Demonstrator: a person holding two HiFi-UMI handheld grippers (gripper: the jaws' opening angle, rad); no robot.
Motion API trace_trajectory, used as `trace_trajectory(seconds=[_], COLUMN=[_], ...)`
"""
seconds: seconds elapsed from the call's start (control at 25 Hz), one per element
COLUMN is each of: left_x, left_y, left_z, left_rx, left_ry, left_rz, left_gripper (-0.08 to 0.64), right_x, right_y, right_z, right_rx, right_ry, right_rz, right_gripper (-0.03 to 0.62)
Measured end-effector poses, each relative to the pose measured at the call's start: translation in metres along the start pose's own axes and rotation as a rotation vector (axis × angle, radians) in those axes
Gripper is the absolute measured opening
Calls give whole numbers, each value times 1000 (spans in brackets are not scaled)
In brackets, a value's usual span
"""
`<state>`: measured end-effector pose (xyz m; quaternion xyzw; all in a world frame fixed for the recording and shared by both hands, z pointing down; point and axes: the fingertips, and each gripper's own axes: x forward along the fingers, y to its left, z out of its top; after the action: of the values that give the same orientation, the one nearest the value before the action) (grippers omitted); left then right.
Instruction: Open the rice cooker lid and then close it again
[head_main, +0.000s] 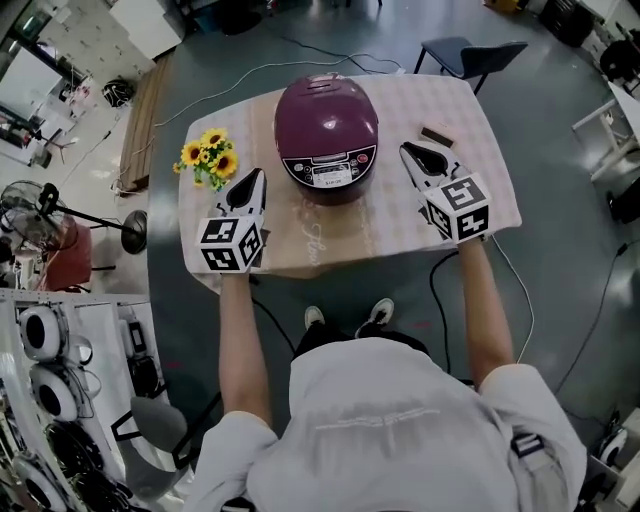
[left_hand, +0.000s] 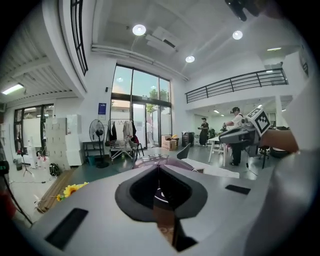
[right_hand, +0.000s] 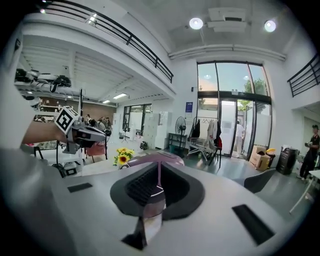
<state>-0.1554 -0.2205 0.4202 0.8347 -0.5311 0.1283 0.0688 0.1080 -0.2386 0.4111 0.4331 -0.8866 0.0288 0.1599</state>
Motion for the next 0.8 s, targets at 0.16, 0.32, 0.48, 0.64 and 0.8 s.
trace_trajectory(seconds=[0.16, 0.32, 0.48, 0.64, 0.8], left_x=[-23, -55, -93, -128, -157], left_y=[-4, -3, -1, -2, -6], left_z=[16, 31, 40, 44, 48], left_rx=[66, 102, 137, 165, 175], left_ry=[-41, -88, -121, -147, -181], left_rz=[-15, -30, -52, -74, -106], left_gripper=[18, 18, 18, 18, 18], right_x=[-27, -53, -78, -99, -117], right_y=[23, 55, 94, 130, 158], right_z=[17, 34, 48, 58, 67], right_rx=[-24, -39, -57, -71, -93], right_ry=[-30, -64, -92, -104, -112], right_rz=[-33, -80, -131, -175, -209], right_gripper=[30, 28, 26, 26, 26])
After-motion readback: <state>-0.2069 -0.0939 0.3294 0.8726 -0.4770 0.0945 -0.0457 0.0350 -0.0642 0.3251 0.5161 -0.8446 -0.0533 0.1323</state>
